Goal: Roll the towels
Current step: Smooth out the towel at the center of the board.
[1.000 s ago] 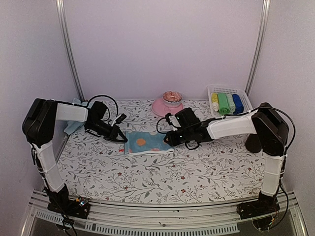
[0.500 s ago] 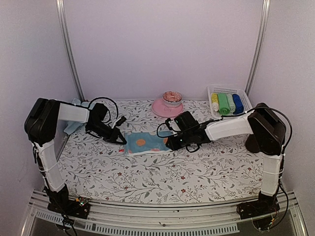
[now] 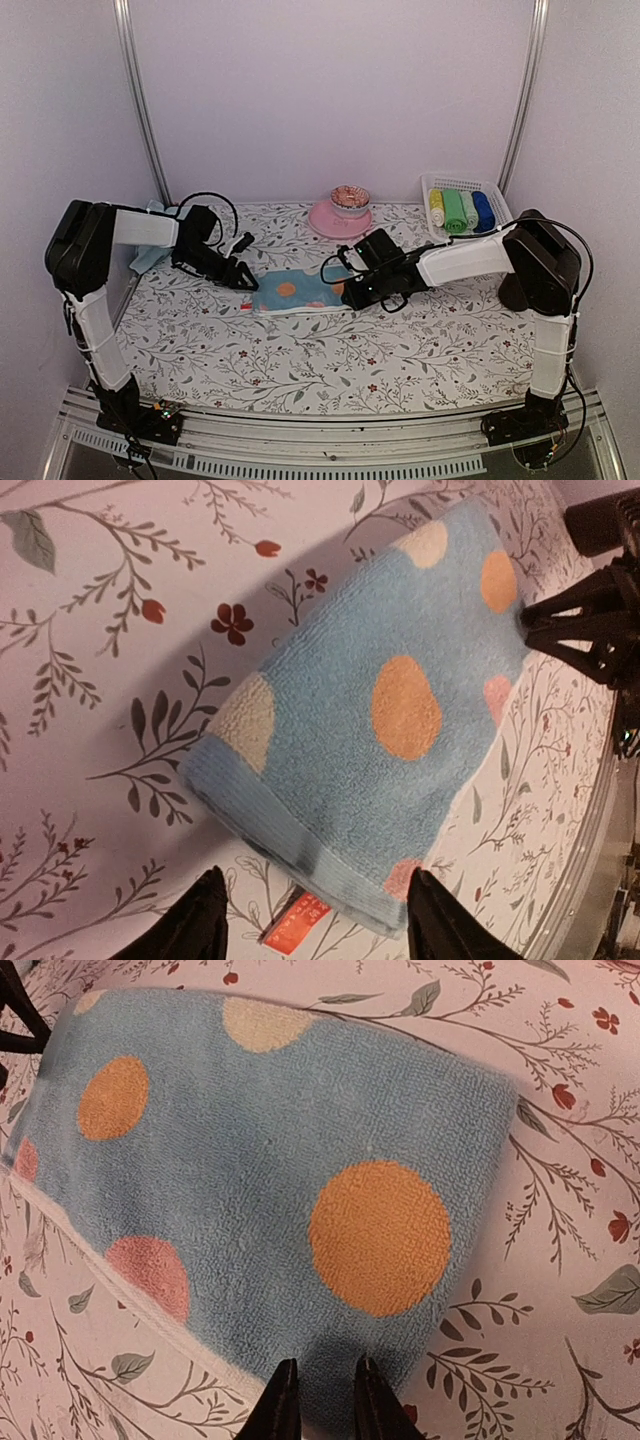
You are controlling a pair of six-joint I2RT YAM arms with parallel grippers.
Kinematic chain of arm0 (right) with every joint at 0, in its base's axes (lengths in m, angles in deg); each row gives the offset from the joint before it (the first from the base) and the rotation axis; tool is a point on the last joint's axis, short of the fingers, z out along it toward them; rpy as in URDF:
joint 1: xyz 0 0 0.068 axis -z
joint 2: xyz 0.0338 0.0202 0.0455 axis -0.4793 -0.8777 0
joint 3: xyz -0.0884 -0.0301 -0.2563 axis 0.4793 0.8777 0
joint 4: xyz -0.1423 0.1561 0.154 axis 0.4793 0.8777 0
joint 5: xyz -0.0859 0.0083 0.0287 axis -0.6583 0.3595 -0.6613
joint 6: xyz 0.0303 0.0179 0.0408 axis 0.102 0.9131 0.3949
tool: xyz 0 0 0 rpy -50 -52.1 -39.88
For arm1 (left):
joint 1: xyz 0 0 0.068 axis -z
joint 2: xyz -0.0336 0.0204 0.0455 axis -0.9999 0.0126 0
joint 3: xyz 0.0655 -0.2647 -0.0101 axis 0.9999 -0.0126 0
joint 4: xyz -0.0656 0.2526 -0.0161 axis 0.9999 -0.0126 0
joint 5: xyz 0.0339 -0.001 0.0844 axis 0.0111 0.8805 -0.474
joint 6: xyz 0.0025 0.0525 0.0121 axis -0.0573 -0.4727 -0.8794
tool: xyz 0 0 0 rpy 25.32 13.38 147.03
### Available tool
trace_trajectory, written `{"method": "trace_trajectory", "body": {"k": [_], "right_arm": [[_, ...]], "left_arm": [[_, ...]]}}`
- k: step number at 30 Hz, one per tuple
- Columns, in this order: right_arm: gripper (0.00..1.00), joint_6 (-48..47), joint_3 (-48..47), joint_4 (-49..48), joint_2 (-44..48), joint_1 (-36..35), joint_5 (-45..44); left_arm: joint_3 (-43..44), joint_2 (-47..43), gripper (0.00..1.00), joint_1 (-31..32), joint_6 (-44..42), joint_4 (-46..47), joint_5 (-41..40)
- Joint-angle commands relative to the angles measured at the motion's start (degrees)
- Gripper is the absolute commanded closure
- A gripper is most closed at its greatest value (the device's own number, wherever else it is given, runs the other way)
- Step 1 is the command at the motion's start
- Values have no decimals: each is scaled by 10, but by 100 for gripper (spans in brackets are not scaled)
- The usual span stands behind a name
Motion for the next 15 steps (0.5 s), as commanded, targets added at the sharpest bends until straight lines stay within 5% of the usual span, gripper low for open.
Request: {"method": "trace_trajectory", "body": {"k": [1, 5, 15], "right_arm": [[80, -11, 10, 16, 3, -3, -9], [80, -11, 12, 22, 2, 0, -7], [80, 0, 28, 41, 25, 21, -7]], "left_arm": [[23, -45, 35, -5, -14, 8, -17], [34, -48, 35, 2, -21, 26, -49], [50, -7, 56, 52, -43, 71, -154]]}}
